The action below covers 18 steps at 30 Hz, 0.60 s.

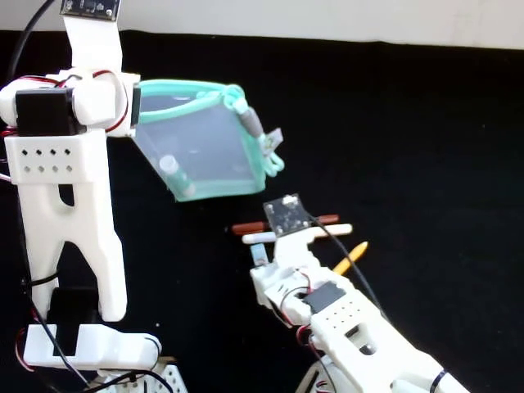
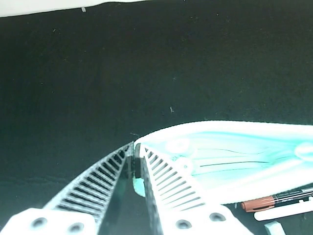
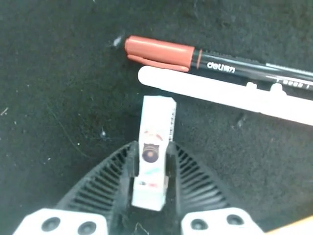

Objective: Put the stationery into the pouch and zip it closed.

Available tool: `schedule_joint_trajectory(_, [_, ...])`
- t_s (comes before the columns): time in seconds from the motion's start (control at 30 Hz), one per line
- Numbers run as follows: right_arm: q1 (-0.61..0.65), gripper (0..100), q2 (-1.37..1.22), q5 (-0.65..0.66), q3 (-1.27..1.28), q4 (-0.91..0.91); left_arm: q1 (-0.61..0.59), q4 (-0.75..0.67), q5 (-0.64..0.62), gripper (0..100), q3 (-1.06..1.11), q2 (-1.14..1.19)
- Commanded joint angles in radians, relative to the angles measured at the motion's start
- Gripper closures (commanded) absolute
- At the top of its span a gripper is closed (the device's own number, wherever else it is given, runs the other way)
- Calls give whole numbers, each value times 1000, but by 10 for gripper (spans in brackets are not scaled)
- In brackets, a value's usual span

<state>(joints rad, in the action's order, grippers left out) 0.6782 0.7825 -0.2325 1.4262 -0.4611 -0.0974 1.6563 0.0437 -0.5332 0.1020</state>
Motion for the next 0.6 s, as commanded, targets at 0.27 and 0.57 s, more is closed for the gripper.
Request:
schedule_joint_trajectory(0.27, [-111,993,33,29,-351,-202,4,40,-8,994,50,12])
schedule_joint_trajectory(0.57, [-65,993,33,29,-875,-394,18,40,-6,994,51,19])
